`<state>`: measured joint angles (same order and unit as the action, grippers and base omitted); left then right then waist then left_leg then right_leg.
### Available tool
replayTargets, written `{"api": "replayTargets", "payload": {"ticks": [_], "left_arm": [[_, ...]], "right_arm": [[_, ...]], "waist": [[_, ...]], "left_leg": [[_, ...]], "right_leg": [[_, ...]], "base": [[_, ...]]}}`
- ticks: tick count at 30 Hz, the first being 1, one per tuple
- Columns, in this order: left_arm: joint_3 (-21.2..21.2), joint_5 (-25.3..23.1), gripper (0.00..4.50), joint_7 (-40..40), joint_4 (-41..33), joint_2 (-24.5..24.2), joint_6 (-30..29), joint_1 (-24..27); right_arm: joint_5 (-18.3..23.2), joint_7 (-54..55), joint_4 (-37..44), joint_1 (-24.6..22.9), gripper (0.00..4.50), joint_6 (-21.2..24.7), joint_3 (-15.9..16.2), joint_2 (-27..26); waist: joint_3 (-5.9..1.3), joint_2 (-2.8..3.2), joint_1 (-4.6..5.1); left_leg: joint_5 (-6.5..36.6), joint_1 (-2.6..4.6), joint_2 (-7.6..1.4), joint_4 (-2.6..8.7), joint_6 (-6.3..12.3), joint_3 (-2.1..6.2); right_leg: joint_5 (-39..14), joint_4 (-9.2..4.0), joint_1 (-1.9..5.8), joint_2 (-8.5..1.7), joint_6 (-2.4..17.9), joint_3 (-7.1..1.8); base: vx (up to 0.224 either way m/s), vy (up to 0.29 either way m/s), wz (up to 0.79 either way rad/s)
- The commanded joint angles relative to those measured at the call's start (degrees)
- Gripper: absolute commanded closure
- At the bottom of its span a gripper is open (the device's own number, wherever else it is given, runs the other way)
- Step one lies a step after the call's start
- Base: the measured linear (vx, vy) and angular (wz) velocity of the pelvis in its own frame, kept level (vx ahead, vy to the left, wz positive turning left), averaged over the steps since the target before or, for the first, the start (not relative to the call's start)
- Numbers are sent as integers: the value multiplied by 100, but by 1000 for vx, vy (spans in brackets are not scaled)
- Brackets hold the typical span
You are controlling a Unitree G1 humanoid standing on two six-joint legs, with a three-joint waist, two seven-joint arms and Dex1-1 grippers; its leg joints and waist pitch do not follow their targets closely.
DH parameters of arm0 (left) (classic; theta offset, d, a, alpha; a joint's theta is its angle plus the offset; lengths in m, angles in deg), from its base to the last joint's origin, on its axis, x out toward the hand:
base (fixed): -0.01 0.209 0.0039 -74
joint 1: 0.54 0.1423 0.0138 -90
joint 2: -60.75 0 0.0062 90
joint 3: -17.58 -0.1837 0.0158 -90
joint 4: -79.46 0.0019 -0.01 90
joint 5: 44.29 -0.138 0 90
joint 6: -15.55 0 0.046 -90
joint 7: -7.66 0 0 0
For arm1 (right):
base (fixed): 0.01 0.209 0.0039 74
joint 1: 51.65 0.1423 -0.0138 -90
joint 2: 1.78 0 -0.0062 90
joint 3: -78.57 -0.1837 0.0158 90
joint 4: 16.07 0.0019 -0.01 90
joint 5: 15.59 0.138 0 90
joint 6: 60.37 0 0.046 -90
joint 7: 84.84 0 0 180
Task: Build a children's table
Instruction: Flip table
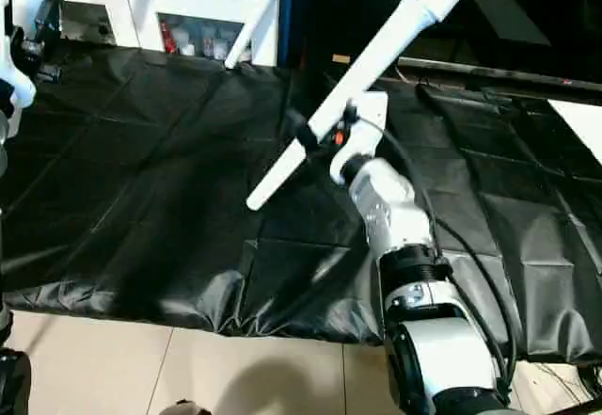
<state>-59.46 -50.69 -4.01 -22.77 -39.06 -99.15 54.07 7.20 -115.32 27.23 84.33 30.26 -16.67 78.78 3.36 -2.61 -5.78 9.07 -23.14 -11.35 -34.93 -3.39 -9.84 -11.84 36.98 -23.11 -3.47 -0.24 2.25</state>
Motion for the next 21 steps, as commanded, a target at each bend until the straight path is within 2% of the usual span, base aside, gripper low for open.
{"api": "replayTargets", "payload": {"ticks": [1,4,5,7,8,10,11,12,13,14,15,21], "left_arm": [[-73,104,263,7,-42,67,-69,97],[-90,105,264,17,-20,85,-54,122],[-98,107,264,16,-16,91,-49,141],[-104,109,266,14,-20,97,-44,158],[-128,116,268,-3,-31,109,-28,211],[-145,118,268,-9,-10,120,-9,233],[-154,117,269,-12,5,125,2,243],[-158,118,270,-11,9,127,7,250],[-166,128,271,-20,9,137,12,270],[-166,128,271,-20,9,137,12,270],[-175,138,272,-28,2,150,15,291],[-246,213,276,-34,30,315,105,475]], "right_arm": [[148,-392,-229,255,130,-266,-225,-19],[260,-681,-373,337,151,-372,-325,-41],[307,-814,-397,351,160,-408,-349,-51],[340,-921,-391,348,177,-424,-358,-58],[424,-1207,-334,318,187,-441,-366,-79],[473,-1409,-241,273,198,-383,-347,-86],[478,-1487,-200,249,206,-386,-330,-85],[456,-1564,-238,262,217,-424,-354,-91],[469,-1701,-230,254,228,-418,-380,-99],[469,-1701,-230,254,235,-418,-380,-99],[485,-1818,-204,238,240,-398,-397,-103],[510,-2248,414,-125,283,-173,-206,-35]], "waist": [[-406,81,42],[-406,86,44],[-416,108,39],[-423,98,39],[-427,121,36],[-434,112,28],[-434,139,22],[-431,125,27],[-431,145,23],[-423,132,27],[-425,144,22],[-427,142,-15]], "left_leg": [[1452,179,-163,432,-279,32],[1426,173,-170,431,-221,32],[1364,182,-171,426,-212,32],[1284,175,-170,420,-184,28],[1231,174,-170,414,-151,26],[1179,172,-172,410,-109,26],[1177,175,-173,409,-106,29],[1179,170,-172,411,-98,27],[1195,172,-174,413,-104,32],[1271,175,-177,417,-115,29],[1287,180,-179,419,-125,35],[1220,186,-190,426,-96,36]], "right_leg": [[-765,-430,197,-377,1084,-206],[-721,-428,196,-372,1147,-202],[-633,-417,194,-370,1162,-200],[-507,-408,203,-368,1200,-199],[-363,-398,208,-361,1245,-194],[-280,-387,220,-364,1281,-191],[-264,-385,218,-367,1291,-189],[-266,-390,220,-361,1304,-184],[-303,-388,217,-366,1317,-182],[-391,-404,215,-369,1319,-183],[-420,-402,215,-370,1318,-182],[-301,-409,222,-367,1283,-180]], "base": [[0,0,0],[0,0,0],[0,0,0],[0,0,0],[0,0,0],[0,0,0],[0,0,0],[0,0,0],[0,0,0],[0,0,0],[0,0,0],[0,0,0]]}}
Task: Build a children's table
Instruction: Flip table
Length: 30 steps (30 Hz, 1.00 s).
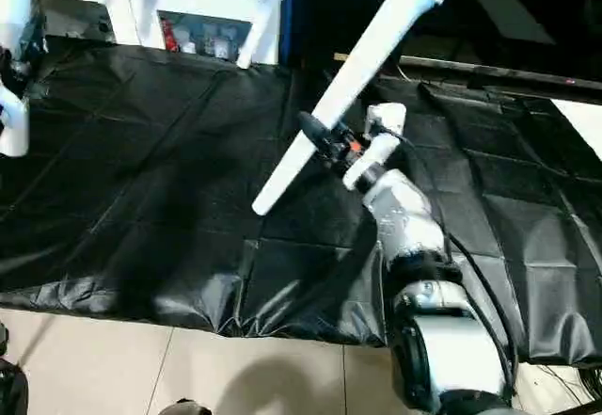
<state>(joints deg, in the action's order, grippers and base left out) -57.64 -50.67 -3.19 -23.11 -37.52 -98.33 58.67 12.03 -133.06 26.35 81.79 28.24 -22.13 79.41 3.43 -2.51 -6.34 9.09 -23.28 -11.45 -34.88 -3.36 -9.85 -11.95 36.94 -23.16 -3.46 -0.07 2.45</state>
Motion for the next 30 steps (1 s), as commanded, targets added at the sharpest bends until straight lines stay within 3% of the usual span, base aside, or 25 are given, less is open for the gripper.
{"api": "replayTargets", "payload": {"ticks": [1,7,10,13,15,16,17,20,24,27,30], "left_arm": [[-435,220,276,-111,71,188,34,47],[-579,253,279,-150,87,384,189,385],[-637,217,282,-166,243,471,358,629],[-645,192,283,-175,318,483,443,712],[-663,157,283,-221,444,479,547,876],[-662,149,283,-241,490,481,579,958],[-660,141,283,-262,514,476,600,1080],[-635,134,283,-246,515,480,627,1276],[-567,182,283,-229,471,486,644,1623],[-552,211,283,-252,479,494,677,1785],[-578,333,283,-383,604,531,846,2072]], "right_arm": [[15,-492,593,77,283,41,364,-83],[-133,-390,1494,-422,292,198,504,88],[-344,-287,2419,-910,293,417,841,217],[-390,-239,2703,-1057,293,506,934,235],[-458,-67,3203,-1305,293,693,1066,227],[-501,24,3438,-1425,293,787,1134,217],[-567,150,3734,-1596,293,924,1237,216],[-666,331,4139,-1861,293,1103,1387,218],[-743,507,4577,-2163,293,1384,1546,213],[-757,575,4716,-2240,293,1483,1592,200],[-834,775,5039,-2412,293,1718,1747,194]], "waist": [[-436,128,36],[-416,116,26],[-404,108,15],[-402,115,28],[-396,71,55],[-407,93,44],[-407,39,61],[-396,47,67],[-398,46,79],[-368,-7,104],[-291,-44,146]], "left_leg": [[1222,204,-178,417,-103,34],[1411,207,-182,443,-178,43],[1442,208,-173,456,-166,46],[1569,217,-170,475,-202,49],[1602,218,-174,484,-212,50],[1586,228,-180,485,-216,54],[1476,227,-182,487,-196,46],[1459,234,-186,511,-214,45],[1720,265,-199,546,-317,62],[1962,275,-201,574,-370,66],[2741,332,-201,632,-494,108]], "right_leg": [[-298,-403,222,-370,1265,-200],[-611,-449,213,-369,1124,-210],[-656,-472,212,-351,1023,-211],[-852,-501,197,-351,929,-213],[-951,-522,190,-348,904,-214],[-922,-511,191,-355,882,-220],[-795,-515,192,-340,863,-220],[-772,-526,179,-338,804,-226],[-881,-551,164,-330,696,-224],[-1061,-589,134,-325,625,-226],[-1947,-686,76,-333,436,-215]], "base": [[0,0,0],[0,0,0],[0,0,0],[0,0,0],[0,0,0],[0,0,0],[0,0,0],[0,0,0],[0,0,0],[0,0,0],[0,0,0]]}}
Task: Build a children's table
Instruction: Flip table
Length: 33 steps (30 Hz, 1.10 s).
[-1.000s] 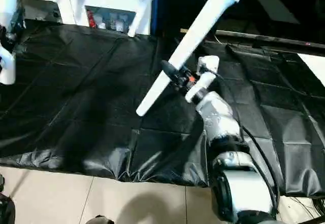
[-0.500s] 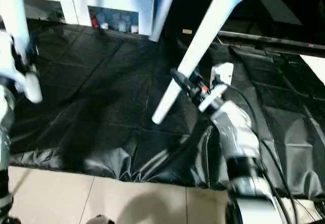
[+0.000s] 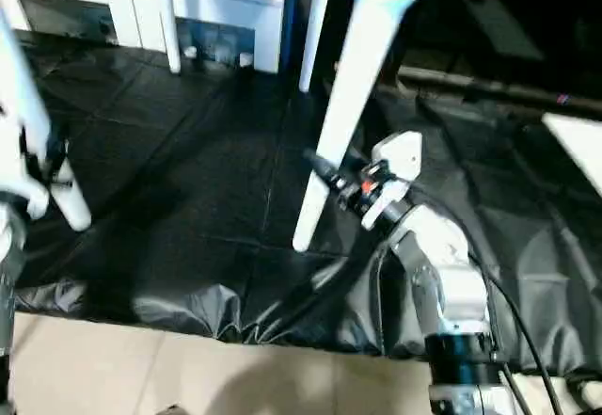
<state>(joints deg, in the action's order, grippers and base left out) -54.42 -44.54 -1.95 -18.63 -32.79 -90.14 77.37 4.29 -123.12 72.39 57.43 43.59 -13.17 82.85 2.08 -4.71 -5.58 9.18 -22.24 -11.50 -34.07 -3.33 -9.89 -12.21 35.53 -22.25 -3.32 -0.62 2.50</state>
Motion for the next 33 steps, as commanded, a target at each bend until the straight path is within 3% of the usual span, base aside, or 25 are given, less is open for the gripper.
{"api": "replayTargets", "payload": {"ticks": [1,2,3,4,6,9,12,15,16,17,18,19,20,22,23,25,28,29,33], "left_arm": [[-900,-280,283,-507,156,58,27,202],[-939,-104,283,-745,266,87,218,258],[-951,-90,283,-776,297,86,255,270],[-990,-46,283,-876,396,84,373,310],[-965,74,283,-1002,540,115,456,351],[-813,189,213,-1034,707,117,571,408],[-576,463,187,-1085,496,22,547,589],[-384,737,167,-1147,144,-61,508,845],[-317,821,163,-1185,-110,-99,469,1016],[-236,921,153,-1211,-348,-108,418,1167],[-180,1020,140,-1227,-508,-125,414,1287],[-30,1171,129,-1240,-843,-128,442,1577],[0,1200,125,-1242,-904,-127,456,1636],[241,1400,110,-1249,-1388,-57,562,2039],[280,1470,96,-1263,-1485,-29,570,2120],[385,1729,86,-1315,-1773,69,562,2364],[341,2019,86,-1382,-2132,184,485,2743],[136,2074,86,-1389,-2446,275,400,3124],[-32,1808,86,-1203,-2562,410,464,3424]], "right_arm": [[-60,-219,435,23,293,183,851,-150],[-149,-181,493,-24,293,215,934,-136],[-170,-172,506,-33,293,224,950,-132],[-236,-144,545,-62,293,252,1001,-119],[-283,-114,573,-90,237,305,1048,-113],[-378,157,611,-119,219,497,1011,-166],[-334,385,721,-153,176,715,893,-232],[-194,449,833,-203,149,860,788,-273],[-127,448,906,-236,137,920,750,-264],[-61,441,982,-266,131,980,716,-247],[-18,436,1059,-296,126,1047,684,-235],[97,450,1287,-417,117,1210,610,-177],[119,456,1337,-446,111,1245,596,-165],[404,426,1719,-700,109,1612,443,-24],[434,414,1782,-756,109,1693,427,18],[499,380,1951,-930,109,1902,388,141],[601,354,2137,-1181,109,2016,257,223],[723,333,2318,-1414,109,2048,139,304],[709,406,2508,-1626,109,2025,114,391]], "waist": [[-129,149,94],[-119,127,130],[-130,135,156],[-122,103,165],[-127,99,164],[-118,84,190],[-128,105,219],[-140,120,243],[-148,140,226],[-158,130,235],[-169,133,233],[-187,112,217],[-214,96,217],[-243,98,190],[-242,87,190],[-247,75,177],[-222,75,181],[-209,126,174],[-157,92,178]], "left_leg": [[2978,252,-179,545,-520,114],[3297,314,-167,552,-540,166],[3323,299,-180,575,-551,185],[3292,291,-176,577,-532,182],[3221,295,-165,581,-510,174],[3175,274,-155,592,-490,171],[3181,296,-158,582,-476,172],[3082,251,-167,602,-464,174],[3048,272,-175,598,-461,158],[2887,226,-192,615,-446,157],[2767,220,-194,614,-429,143],[2509,212,-198,611,-380,129],[2100,155,-201,602,-314,113],[1438,158,-200,546,-205,72],[1147,131,-189,534,-154,69],[977,140,-184,512,-143,55],[1346,154,-184,538,-190,50],[1561,170,-207,565,-256,66],[1976,175,-206,578,-272,68]], "right_leg": [[-2276,-598,-41,-352,437,-218],[-2871,-678,-49,-393,289,-212],[-2886,-683,-33,-397,253,-216],[-2874,-697,-38,-390,230,-217],[-2810,-685,-54,-386,204,-243],[-2827,-683,-55,-380,174,-260],[-2889,-687,-83,-391,184,-277],[-2675,-663,-55,-387,278,-281],[-2491,-650,-76,-372,307,-290],[-2193,-611,-20,-378,375,-291],[-2013,-598,-11,-364,400,-293],[-1646,-553,21,-349,473,-291],[-1162,-498,89,-347,527,-289],[-239,-432,113,-319,615,-282],[165,-399,165,-314,631,-271],[449,-381,190,-308,667,-263],[-113,-432,176,-319,633,-263],[-416,-454,170,-327,600,-268],[-1196,-544,135,-326,388,-286]], "base": [[0,0,0],[0,0,0],[0,0,0],[0,0,0],[0,0,0],[0,0,0],[0,0,0],[0,0,0],[0,0,0],[0,0,0],[0,0,0],[58,-11,1],[74,-18,0],[72,-18,0],[55,-13,1],[54,-10,0],[0,0,0],[0,0,0],[0,0,0]]}}
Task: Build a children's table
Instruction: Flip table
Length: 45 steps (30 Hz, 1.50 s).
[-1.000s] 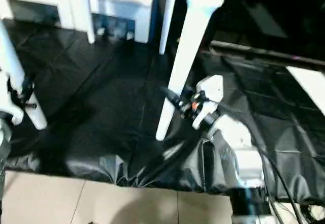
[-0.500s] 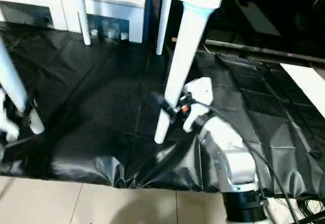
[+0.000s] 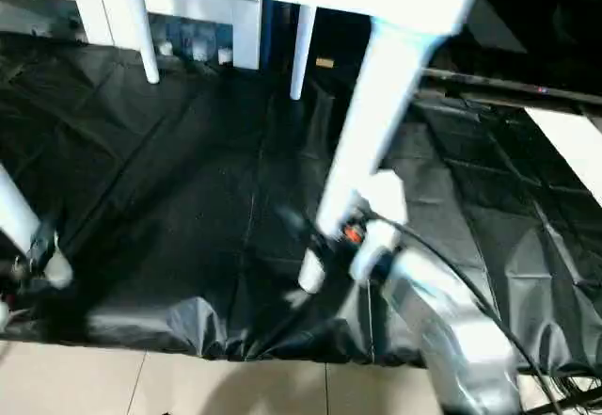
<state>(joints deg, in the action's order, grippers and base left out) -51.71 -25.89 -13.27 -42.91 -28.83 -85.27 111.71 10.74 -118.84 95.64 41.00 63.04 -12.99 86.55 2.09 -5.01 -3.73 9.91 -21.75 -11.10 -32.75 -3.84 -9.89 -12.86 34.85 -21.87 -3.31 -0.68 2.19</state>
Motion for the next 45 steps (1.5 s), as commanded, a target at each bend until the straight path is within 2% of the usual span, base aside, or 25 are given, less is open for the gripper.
{"api": "replayTargets", "payload": {"ticks": [1,5,6,9,11,12,13,14,16,17,18,19,21,22,24,27,29,30,32,34,36,39,40,42,45], "left_arm": [[-292,-192,86,27,-59,43,-16,-5],[-265,-446,86,176,274,14,68,-185],[-268,-516,86,237,323,-29,-5,-217],[-274,-605,86,433,406,-105,-232,-309],[-253,-669,82,502,554,-119,-237,-472],[-226,-662,113,539,648,-114,-265,-598],[-197,-627,121,561,764,-96,-259,-747],[-186,-627,120,573,911,-114,-279,-898],[-209,-709,126,600,1187,-171,-268,-1140],[-219,-706,157,607,1263,-195,-263,-1205],[-220,-685,157,630,1351,-207,-277,-1294],[-217,-683,169,678,1491,-243,-303,-1441],[-210,-660,174,685,1587,-253,-307,-1542],[-222,-703,205,708,1780,-291,-291,-1717],[-232,-750,213,721,1896,-319,-271,-1800],[-235,-860,215,723,2338,-414,-167,-2069],[-228,-895,242,720,2743,-500,-64,-2342],[-232,-902,255,713,2845,-523,-38,-2413],[-244,-919,264,703,3162,-579,49,-2636],[-250,-938,276,709,3278,-599,87,-2713],[-292,-993,300,693,3497,-634,198,-2840],[-386,-1045,306,595,3785,-667,357,-3016],[-401,-999,310,512,3818,-665,363,-3040],[-424,-964,244,458,3870,-652,418,-3041],[-402,-948,245,494,3883,-623,507,-2985]], "right_arm": [[33,29,222,-39,109,70,111,42],[-253,308,184,-87,109,-29,245,-22],[-309,348,171,-94,109,-70,279,-52],[-385,348,124,-95,109,-391,299,-107],[-415,399,0,0,82,-431,306,-145],[-431,435,-92,74,75,-455,311,-182],[-451,447,-209,157,73,-520,325,-220],[-567,517,-424,296,62,-656,376,-285],[-707,579,-795,529,49,-840,455,-396],[-747,597,-902,595,33,-891,487,-434],[-804,629,-1024,672,33,-962,517,-476],[-852,713,-1227,795,58,-1002,530,-575],[-923,737,-1371,873,72,-1090,570,-615],[-988,796,-1606,1002,71,-1195,600,-694],[-996,831,-1717,1066,96,-1219,601,-742],[-1061,809,-2057,1264,114,-1408,659,-833],[-1135,823,-2474,1532,121,-1635,661,-925],[-1163,829,-2598,1612,155,-1706,660,-947],[-1210,861,-3030,1903,155,-1900,601,-1039],[-1222,882,-3184,2004,159,-1971,578,-1071],[-1252,914,-3459,2170,202,-2094,565,-1130],[-1321,919,-3884,2371,197,-2336,530,-1216],[-1299,876,-3977,2407,171,-2381,511,-1233],[-1320,857,-4092,2445,161,-2495,509,-1228],[-1304,859,-4139,2452,130,-2567,477,-1226]], "waist": [[-145,133,1],[-84,109,28],[-113,118,33],[-138,143,48],[-153,143,56],[-164,150,56],[-177,149,55],[-199,183,44],[-208,154,82],[-220,163,84],[-219,134,86],[-221,155,80],[-225,161,88],[-217,98,97],[-215,143,88],[-211,123,87],[-230,128,79],[-232,130,85],[-236,157,62],[-240,144,74],[-249,150,68],[-256,156,53],[-241,154,49],[-252,156,36],[-234,157,32]], "left_leg": [[2073,132,-238,446,-268,80],[2606,188,-200,437,-375,122],[2601,192,-202,432,-402,142],[2506,167,-222,454,-419,153],[2368,161,-215,451,-378,139],[2317,163,-212,446,-372,133],[2190,168,-213,436,-358,129],[1989,164,-212,429,-345,122],[1811,134,-182,418,-340,112],[1675,112,-186,414,-350,117],[1634,111,-191,410,-335,107],[1610,143,-199,397,-317,94],[1629,151,-190,394,-306,89],[1676,148,-196,397,-298,78],[1801,167,-196,404,-334,95],[1877,172,-193,404,-326,91],[1795,168,-190,404,-331,97],[1795,171,-188,401,-341,93],[1760,181,-195,398,-354,91],[1774,176,-182,396,-359,91],[1748,185,-192,392,-364,87],[1583,186,-201,388,-351,80],[1547,179,-199,395,-340,77],[1491,184,-205,387,-319,72],[1471,182,-204,392,-280,64]], "right_leg": [[-1511,-506,69,-335,319,-264],[-2780,-640,-20,-367,9,-266],[-2824,-632,-8,-376,-18,-265],[-2306,-569,10,-345,62,-258],[-1806,-519,27,-319,187,-259],[-1696,-508,32,-319,217,-260],[-1417,-482,44,-314,294,-259],[-1086,-440,71,-314,369,-259],[-891,-413,95,-318,474,-247],[-793,-391,132,-331,504,-246],[-748,-395,137,-327,514,-244],[-662,-385,117,-328,554,-249],[-702,-384,117,-325,603,-249],[-805,-402,111,-324,609,-245],[-1051,-402,101,-335,599,-247],[-1184,-415,88,-340,565,-252],[-1102,-400,100,-349,598,-252],[-1108,-398,88,-348,614,-250],[-995,-384,90,-361,674,-249],[-991,-377,95,-353,710,-245],[-926,-369,97,-363,753,-242],[-669,-342,107,-361,801,-239],[-570,-334,108,-356,828,-236],[-442,-319,120,-362,861,-235],[-390,-318,122,-358,901,-236]], "base": [[0,0,0],[0,0,0],[0,0,0],[0,0,0],[0,0,0],[0,0,0],[0,0,0],[0,0,0],[0,0,0],[0,0,0],[0,0,0],[0,0,0],[0,0,0],[0,0,0],[0,0,0],[0,0,0],[0,0,0],[0,0,0],[0,0,0],[0,0,0],[0,0,0],[0,0,0],[0,0,0],[0,0,0],[0,0,0]]}}
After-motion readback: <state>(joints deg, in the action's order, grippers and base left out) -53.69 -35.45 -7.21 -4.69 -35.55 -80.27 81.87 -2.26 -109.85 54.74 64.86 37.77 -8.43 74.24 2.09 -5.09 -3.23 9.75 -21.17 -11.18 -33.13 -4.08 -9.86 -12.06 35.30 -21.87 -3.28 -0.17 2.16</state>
